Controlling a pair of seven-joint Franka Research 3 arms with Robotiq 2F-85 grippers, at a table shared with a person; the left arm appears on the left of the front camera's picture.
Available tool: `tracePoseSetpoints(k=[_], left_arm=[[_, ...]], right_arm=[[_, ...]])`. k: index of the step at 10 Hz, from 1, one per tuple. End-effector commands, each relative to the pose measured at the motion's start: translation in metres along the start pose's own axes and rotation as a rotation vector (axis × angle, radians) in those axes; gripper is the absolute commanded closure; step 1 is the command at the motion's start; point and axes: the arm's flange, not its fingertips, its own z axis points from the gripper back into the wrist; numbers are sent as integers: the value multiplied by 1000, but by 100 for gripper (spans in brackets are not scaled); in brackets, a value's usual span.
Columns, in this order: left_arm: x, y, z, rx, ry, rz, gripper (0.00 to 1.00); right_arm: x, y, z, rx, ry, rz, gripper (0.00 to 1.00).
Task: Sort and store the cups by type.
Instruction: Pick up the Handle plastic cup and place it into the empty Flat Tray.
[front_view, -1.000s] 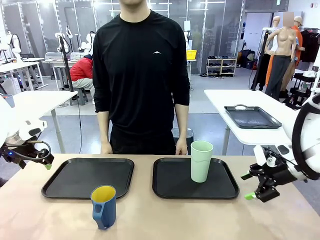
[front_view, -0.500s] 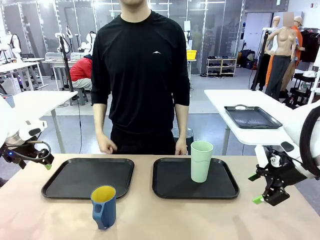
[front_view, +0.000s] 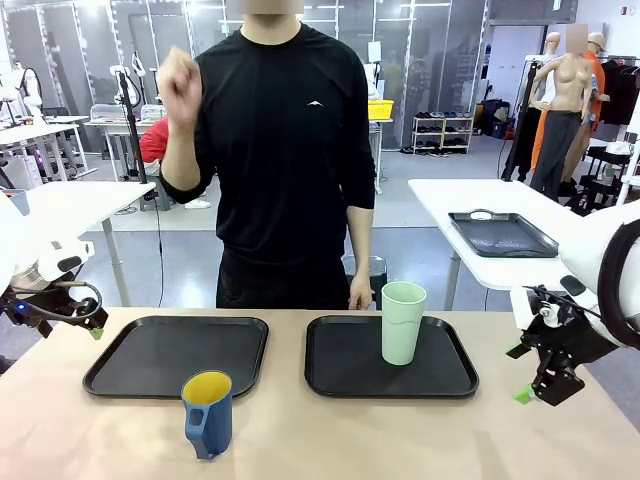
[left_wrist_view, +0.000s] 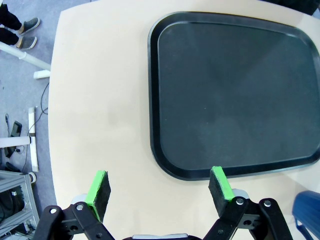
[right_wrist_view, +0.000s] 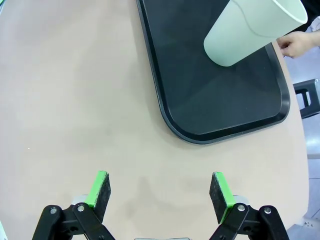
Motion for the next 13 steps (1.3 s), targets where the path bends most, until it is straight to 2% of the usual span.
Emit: tracePoseSetpoints(k=[1, 13], left_arm=[[1, 1, 0, 1, 1, 2, 0], [1, 1, 0, 1, 1, 2, 0]], right_arm=[[-1, 0, 1, -4, -13, 9, 0], [-1, 0, 1, -4, -13, 9, 0]])
